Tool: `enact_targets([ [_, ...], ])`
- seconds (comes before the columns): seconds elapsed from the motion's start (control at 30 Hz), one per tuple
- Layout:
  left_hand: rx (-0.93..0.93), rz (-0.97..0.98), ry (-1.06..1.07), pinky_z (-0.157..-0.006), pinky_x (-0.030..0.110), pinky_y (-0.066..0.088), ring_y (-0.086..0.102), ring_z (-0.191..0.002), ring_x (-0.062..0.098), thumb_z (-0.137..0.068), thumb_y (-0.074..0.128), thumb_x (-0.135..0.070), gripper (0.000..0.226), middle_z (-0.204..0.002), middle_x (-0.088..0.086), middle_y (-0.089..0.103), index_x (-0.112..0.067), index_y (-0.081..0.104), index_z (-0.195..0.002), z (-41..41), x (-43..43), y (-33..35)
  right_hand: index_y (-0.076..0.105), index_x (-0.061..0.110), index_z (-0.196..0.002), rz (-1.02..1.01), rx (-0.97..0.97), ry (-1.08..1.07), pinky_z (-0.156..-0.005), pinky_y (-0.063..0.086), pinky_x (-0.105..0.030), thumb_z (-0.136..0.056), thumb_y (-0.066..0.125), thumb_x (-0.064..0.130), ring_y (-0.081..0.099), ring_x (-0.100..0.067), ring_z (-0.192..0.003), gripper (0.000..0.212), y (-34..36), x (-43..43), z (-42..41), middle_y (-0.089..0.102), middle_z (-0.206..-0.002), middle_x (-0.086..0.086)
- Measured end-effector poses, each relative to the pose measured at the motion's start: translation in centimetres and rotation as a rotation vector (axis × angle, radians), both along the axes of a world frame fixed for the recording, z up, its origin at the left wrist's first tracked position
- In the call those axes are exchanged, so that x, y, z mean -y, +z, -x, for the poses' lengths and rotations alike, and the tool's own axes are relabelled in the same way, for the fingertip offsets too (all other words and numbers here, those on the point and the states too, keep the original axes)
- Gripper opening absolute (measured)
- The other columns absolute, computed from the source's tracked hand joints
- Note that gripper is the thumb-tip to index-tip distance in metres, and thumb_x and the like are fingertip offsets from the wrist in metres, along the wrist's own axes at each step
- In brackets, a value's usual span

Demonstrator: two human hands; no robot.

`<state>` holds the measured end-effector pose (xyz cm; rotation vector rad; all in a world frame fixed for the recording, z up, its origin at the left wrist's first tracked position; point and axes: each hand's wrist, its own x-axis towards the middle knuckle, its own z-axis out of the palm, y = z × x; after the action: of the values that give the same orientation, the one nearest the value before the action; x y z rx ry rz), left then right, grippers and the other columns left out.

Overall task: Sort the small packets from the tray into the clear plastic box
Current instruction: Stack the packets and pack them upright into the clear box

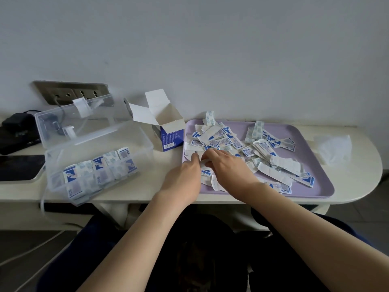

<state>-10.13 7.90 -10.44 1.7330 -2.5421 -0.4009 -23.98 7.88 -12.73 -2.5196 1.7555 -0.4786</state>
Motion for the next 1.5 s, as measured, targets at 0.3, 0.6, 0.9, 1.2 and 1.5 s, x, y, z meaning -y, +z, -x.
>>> enact_targets([
  [0.3,-0.035,-0.004,0.002,-0.054,0.026,0.031,0.050,-0.075,0.021,-0.098,0.034,-0.012,0.024,-0.086,0.000,0.049,-0.023,0.051,-0.110,-4.7,-0.3,1.7,0.037,0.020,-0.111,-0.178,0.342,0.117,-0.079,0.047,-0.037,-0.097,0.046,0.017,0.059,-0.021,-0.095,0.017,0.8,-1.5,-2.0,0.062,-0.116,-0.002],
  [0.6,-0.249,-0.296,0.045,-0.061,0.029,0.040,0.049,-0.061,0.012,-0.100,0.037,-0.024,0.031,-0.064,-0.003,0.049,-0.032,0.056,-0.077,-10.1,0.4,2.1,0.045,0.023,-0.120,0.175,0.048,0.417,-0.068,0.040,-0.021,-0.078,0.058,0.002,0.053,-0.019,-0.083,0.049,2.4,-1.6,-4.7,0.056,-0.099,-0.007],
  [0.9,-0.499,-0.590,0.049,-0.057,0.020,0.039,0.044,-0.049,0.012,-0.100,0.042,-0.017,0.023,-0.048,-0.005,0.048,-0.015,0.059,-0.084,-14.1,-0.4,3.6,0.067,0.020,-0.098,0.368,-0.152,0.681,-0.055,0.041,-0.027,-0.082,0.051,0.008,0.048,-0.015,-0.077,0.025,6.5,-0.4,-7.6,0.053,-0.097,-0.001],
  [1.2,-0.700,-0.203,0.198,-0.059,0.025,0.040,0.052,-0.057,0.011,-0.095,0.051,-0.024,0.009,-0.064,-0.007,0.058,-0.024,0.056,-0.088,-16.4,-0.5,4.8,0.065,0.014,-0.086,0.263,0.045,0.560,-0.057,0.047,-0.032,-0.090,0.046,0.023,0.054,-0.012,-0.076,0.022,8.1,1.3,-9.7,0.063,-0.087,0.000],
  [1.5,-0.191,0.191,0.368,-0.086,0.036,0.030,0.049,-0.104,0.016,-0.093,0.054,-0.028,0.012,-0.104,-0.010,0.062,-0.032,0.061,-0.102,-18.8,-0.5,3.3,0.065,0.013,-0.088,0.217,0.031,0.248,-0.058,0.048,-0.034,-0.088,0.055,0.024,0.060,-0.031,-0.069,0.014,8.5,4.4,-13.3,0.065,-0.085,-0.002],
])
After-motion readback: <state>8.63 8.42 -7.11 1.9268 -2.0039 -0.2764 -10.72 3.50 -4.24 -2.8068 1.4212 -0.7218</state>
